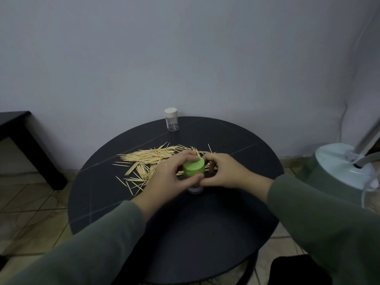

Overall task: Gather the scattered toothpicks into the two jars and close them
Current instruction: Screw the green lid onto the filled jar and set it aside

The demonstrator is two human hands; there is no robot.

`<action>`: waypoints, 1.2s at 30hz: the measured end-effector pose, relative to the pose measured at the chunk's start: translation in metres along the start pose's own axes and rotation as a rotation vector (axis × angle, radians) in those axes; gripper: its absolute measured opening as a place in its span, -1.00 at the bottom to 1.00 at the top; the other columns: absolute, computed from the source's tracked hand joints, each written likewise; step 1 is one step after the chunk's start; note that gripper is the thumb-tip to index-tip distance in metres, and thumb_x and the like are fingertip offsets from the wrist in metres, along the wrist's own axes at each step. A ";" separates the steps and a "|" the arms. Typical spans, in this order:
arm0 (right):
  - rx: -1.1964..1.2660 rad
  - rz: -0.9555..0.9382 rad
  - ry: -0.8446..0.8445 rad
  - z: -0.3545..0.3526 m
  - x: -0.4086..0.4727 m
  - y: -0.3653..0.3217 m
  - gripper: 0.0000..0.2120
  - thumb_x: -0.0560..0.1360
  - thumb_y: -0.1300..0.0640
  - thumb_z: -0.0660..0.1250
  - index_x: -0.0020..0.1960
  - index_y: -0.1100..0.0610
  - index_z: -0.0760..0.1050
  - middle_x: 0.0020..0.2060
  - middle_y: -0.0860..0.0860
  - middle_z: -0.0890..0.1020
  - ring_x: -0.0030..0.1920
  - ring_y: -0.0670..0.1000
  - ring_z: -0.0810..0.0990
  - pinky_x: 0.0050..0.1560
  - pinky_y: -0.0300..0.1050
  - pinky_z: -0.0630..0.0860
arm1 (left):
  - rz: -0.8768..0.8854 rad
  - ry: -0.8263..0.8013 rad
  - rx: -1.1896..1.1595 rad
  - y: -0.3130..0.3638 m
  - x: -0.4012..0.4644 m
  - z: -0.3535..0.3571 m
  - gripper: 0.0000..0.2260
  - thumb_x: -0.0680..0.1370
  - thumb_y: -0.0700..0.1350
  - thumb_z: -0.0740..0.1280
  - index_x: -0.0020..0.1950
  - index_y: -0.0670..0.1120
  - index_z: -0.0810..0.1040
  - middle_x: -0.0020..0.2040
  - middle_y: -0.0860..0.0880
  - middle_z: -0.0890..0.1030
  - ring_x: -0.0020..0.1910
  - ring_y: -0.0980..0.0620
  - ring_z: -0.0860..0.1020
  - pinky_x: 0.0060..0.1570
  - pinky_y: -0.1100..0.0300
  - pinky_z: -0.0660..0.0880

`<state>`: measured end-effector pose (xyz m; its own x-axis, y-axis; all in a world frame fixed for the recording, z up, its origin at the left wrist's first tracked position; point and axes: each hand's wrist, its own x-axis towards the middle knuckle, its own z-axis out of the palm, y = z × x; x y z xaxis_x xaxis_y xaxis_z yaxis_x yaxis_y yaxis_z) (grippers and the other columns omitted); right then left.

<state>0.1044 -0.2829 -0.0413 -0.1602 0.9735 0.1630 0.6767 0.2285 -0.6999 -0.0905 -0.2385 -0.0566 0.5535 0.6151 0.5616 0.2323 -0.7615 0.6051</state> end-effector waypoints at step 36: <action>0.020 0.340 0.428 -0.003 0.142 0.063 -0.48 0.37 -0.06 0.48 0.24 0.05 0.41 0.08 -0.07 0.44 0.15 -0.06 0.44 0.00 -0.21 0.36 | -0.537 0.221 0.400 -0.131 0.187 0.013 -0.73 0.59 -0.07 0.29 0.23 -0.11 0.35 0.21 -0.18 0.41 0.11 -0.21 0.48 0.00 -0.01 0.46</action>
<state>0.1264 -0.1299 -0.0603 0.3743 0.9074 0.1910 0.6252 -0.0948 -0.7747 -0.0071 -0.0264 -0.0386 0.1141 0.9216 0.3710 0.7276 -0.3318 0.6004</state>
